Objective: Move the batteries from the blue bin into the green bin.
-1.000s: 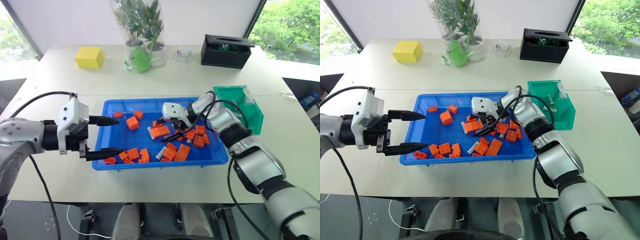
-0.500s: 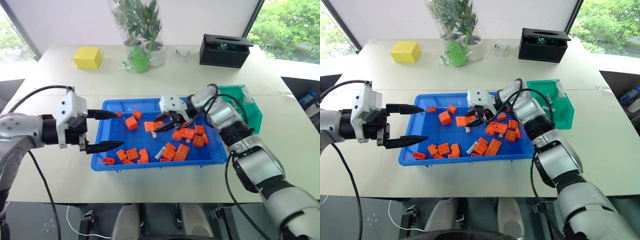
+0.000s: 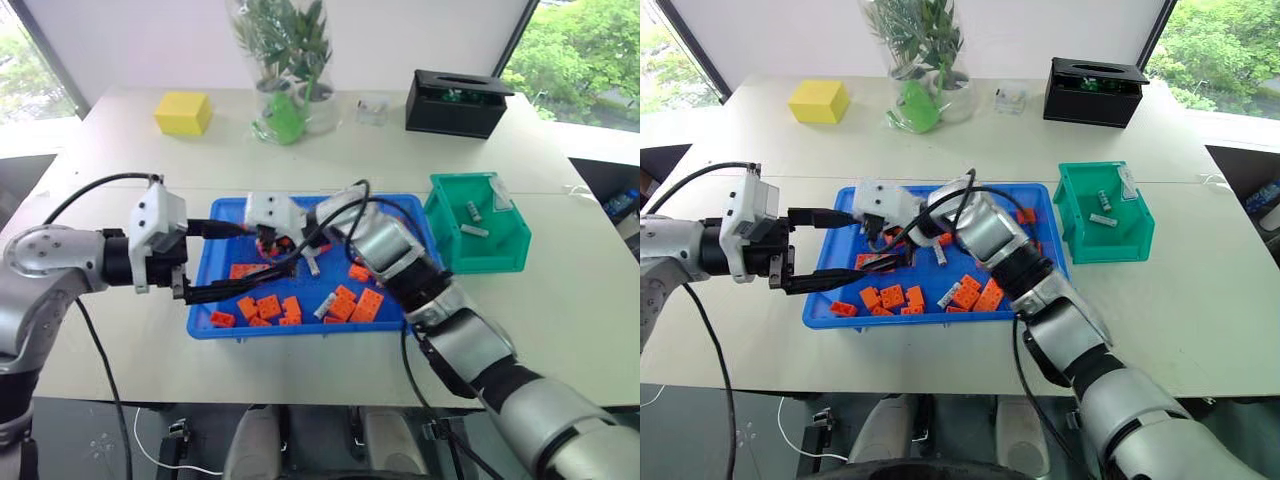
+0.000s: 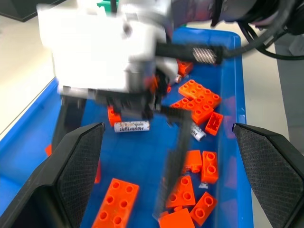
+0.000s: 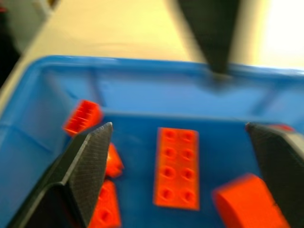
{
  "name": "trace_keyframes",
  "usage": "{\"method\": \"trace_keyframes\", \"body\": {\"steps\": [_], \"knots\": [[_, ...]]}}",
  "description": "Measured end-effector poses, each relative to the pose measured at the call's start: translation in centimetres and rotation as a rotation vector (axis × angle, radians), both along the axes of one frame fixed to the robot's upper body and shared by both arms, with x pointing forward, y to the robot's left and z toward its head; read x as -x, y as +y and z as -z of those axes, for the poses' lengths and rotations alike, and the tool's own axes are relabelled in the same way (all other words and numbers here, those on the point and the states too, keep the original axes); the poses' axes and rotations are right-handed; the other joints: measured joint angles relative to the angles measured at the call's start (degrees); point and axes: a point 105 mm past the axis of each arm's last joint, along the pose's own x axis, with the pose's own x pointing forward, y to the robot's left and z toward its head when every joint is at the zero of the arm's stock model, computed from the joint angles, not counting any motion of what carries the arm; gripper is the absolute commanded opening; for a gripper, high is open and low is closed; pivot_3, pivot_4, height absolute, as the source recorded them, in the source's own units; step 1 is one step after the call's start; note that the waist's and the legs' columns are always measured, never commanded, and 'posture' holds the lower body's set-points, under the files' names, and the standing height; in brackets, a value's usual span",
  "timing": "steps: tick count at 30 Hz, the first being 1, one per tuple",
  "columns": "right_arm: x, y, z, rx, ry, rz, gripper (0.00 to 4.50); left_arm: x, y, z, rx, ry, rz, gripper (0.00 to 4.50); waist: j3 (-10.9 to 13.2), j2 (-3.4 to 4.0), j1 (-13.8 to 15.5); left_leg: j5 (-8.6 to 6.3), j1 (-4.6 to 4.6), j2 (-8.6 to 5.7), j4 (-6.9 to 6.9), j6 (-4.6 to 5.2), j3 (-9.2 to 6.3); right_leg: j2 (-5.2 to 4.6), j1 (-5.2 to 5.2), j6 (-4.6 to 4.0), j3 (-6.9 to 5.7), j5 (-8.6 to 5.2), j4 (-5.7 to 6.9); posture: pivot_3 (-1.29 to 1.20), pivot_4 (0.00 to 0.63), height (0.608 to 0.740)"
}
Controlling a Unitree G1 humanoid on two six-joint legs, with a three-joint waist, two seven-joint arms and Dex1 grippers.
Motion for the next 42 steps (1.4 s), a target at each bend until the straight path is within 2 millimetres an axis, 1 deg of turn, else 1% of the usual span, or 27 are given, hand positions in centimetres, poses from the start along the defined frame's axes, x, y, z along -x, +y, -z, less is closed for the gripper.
{"method": "trace_keyframes", "body": {"steps": [1, 2, 3, 5, 7, 9, 12, 15, 18, 23, 25, 26, 31, 34, 38, 39, 41, 42], "knots": [[-0.4, -1.2, -0.3, -0.002, 0.004, 0.043, 4.43, -0.1, 0.1, 0.1, 0.003, 0.003, -0.003, 4.5, -0.01, -0.01, -0.03, 0.0, 0.0, 0.0, 0.0, 0.0, -0.01, 0.01, 0.0, 0.0, -0.01, 0.0, 0.01, 0.0, 0.15, 0.736], [-0.6, -3.0, -0.6, 0.0, 0.007, 0.105, 4.43, -0.2, 0.1, 0.1, 0.005, 0.003, -0.006, 4.5, -0.01, -0.01, -0.07, 0.0, 0.0, -0.03, -0.02, 0.0, -0.02, 0.02, 0.0, 0.0, -0.03, 0.0, -0.01, 0.0, 0.15, 0.736], [-0.7, -4.4, -0.7, 0.004, 0.017, 0.157, 4.43, -0.3, 0.1, 0.2, 0.004, 0.006, -0.007, 4.5, -0.01, -0.02, -0.18, -0.01, 0.0, -0.03, -0.03, 0.01, 0.0, 0.04, -0.01, 0.02, -0.03, 0.01, -0.01, 0.0, 0.15, 0.736], [-0.9, -6.5, -0.2, 0.013, 0.049, 0.255, 4.43, -0.4, -0.2, 0.5, 0.002, 0.007, 0.006, 4.5, -0.01, -0.01, -0.37, -0.01, 0.03, -0.02, -0.07, 0.01, 0.01, 0.09, -0.03, 0.03, -0.03, 0.01, -0.01, 0.0, 0.15, 0.736], [-0.5, -7.8, 0.7, 0.013, 0.113, 0.33, 4.43, -0.5, -0.4, 0.6, 0.001, 0.007, 0.017, 4.5, -0.01, -0.01, -0.79, -0.01, 0.05, 0.02, -0.1, 0.01, 0.02, 0.18, -0.07, 0.03, -0.02, 0.01, 0.0, 0.0, 0.15, 0.736], [-0.2, -8.3, 1.6, 0.006, 0.183, 0.386, 4.43, -0.8, -0.4, 0.5, 0.004, 0.005, 0.02, 4.5, -0.01, -0.01, -1.05, -0.01, 0.06, 0.05, -0.11, 0.01, -0.01, 0.27, -0.07, 0.09, -0.03, 0.05, 0.04, 0.0, 0.15, 0.736], [0.1, -8.1, 2.7, -0.019, 0.269, 0.454, 4.43, -1.2, -0.8, 0.4, 0.012, 0.0, 0.04, 4.5, -0.01, -0.01, -1.04, 0.0, 0.06, 0.05, -0.1, 0.01, -0.03, 0.29, -0.06, 0.09, -0.02, 0.05, 0.04, 0.0, 0.15, 0.736], [0.1, -7.4, 3.1, -0.049, 0.301, 0.491, 4.43, -1.6, -0.9, 0.5, 0.012, 0.008, 0.046, 4.5, -0.01, -0.02, -0.94, 0.0, 0.04, 0.03, -0.08, 0.02, -0.03, 0.26, -0.05, 0.1, -0.02, 0.05, 0.01, 0.0, 0.15, 0.736], [0.1, -6.6, 3.3, -0.068, 0.312, 0.505, 4.43, -1.6, -0.9, 0.7, 0.009, 0.019, 0.059, 4.5, -0.01, -0.01, -0.74, 0.0, 0.03, 0.03, -0.08, 0.02, -0.03, 0.25, -0.06, 0.1, -0.01, 0.05, 0.0, 0.0, 0.15, 0.736], [0.1, -6.0, 4.1, -0.084, 0.316, 0.526, 4.43, -1.7, -0.7, 0.7, -0.006, 0.008, 0.06, 4.5, -0.02, -0.03, -0.56, 0.0, 0.03, 0.04, -0.09, 0.02, -0.05, 0.25, -0.03, 0.09, -0.02, 0.05, -0.01, 0.0, 0.15, 0.736], [0.5, -5.9, 5.6, -0.051, 0.343, 0.535, 4.43, -1.7, -0.7, 0.7, -0.006, 0.007, 0.059, 4.5, -0.02, -0.04, -0.55, 0.0, 0.04, 0.03, -0.08, 0.02, -0.08, 0.24, -0.02, 0.01, -0.02, 0.0, -0.01, 0.0, 0.15, 0.736], [0.7, -5.8, 5.9, -0.051, 0.341, 0.531, 4.43, -1.7, -0.6, 0.7, -0.007, 0.008, 0.056, 4.5, -0.02, -0.04, -0.56, 0.0, 0.03, 0.03, -0.08, 0.02, -0.08, 0.22, -0.03, 0.01, -0.01, 0.0, -0.01, 0.0, 0.15, 0.736], [0.8, -5.5, 6.3, -0.041, 0.302, 0.511, 4.43, -1.5, -0.1, 1.4, -0.021, 0.024, 0.042, 4.5, -0.04, -0.07, -0.72, 0.0, 0.1, 0.04, -0.09, 0.02, -0.16, 0.22, -0.01, 0.0, -0.01, -0.01, -0.01, 0.0, 0.15, 0.736], [0.6, -5.8, 6.5, -0.034, 0.272, 0.507, 3.65, -1.1, 0.4, 2.2, -0.032, 0.049, 0.026, 4.5, -0.05, -0.09, -0.65, 0.0, 0.12, 0.05, -0.09, 0.02, -0.17, 0.22, 0.02, -0.05, -0.01, -0.04, -0.01, 0.0, 0.15, 0.736], [0.3, -6.2, 6.7, -0.019, 0.229, 0.501, 1.69, -0.9, 1.0, 2.3, -0.023, 0.04, 0.009, 4.5, -0.07, -0.11, -0.62, 0.0, 0.12, 0.06, -0.09, 0.02, -0.17, 0.18, 0.03, -0.06, -0.01, -0.05, -0.03, 0.0, 0.15, 0.736], [0.2, -6.2, 6.7, -0.017, 0.226, 0.499, 1.11, -0.9, 1.1, 2.3, -0.021, 0.038, 0.008, 4.5, -0.07, -0.11, -0.59, 0.0, 0.12, 0.06, -0.09, 0.02, -0.18, 0.18, 0.03, -0.06, -0.01, -0.05, -0.03, 0.0, 0.15, 0.736], [0.4, -6.4, 6.7, -0.015, 0.235, 0.49, 0.15, -0.9, 1.1, 2.2, -0.006, 0.023, 0.004, 4.5, -0.07, -0.11, -0.54, 0.0, 0.11, 0.06, -0.09, 0.02, -0.18, 0.18, 0.02, -0.07, -0.01, -0.05, -0.03, 0.0, 0.15, 0.736], [0.5, -6.6, 6.6, -0.015, 0.242, 0.485, 0.08, -1.1, 1.2, 2.0, 0.008, 0.01, -0.003, 4.5, -0.07, -0.11, -0.52, 0.0, 0.11, 0.06, -0.09, 0.02, -0.18, 0.18, 0.02, -0.07, -0.02, -0.05, -0.03, 0.0, 0.15, 0.736]]}}
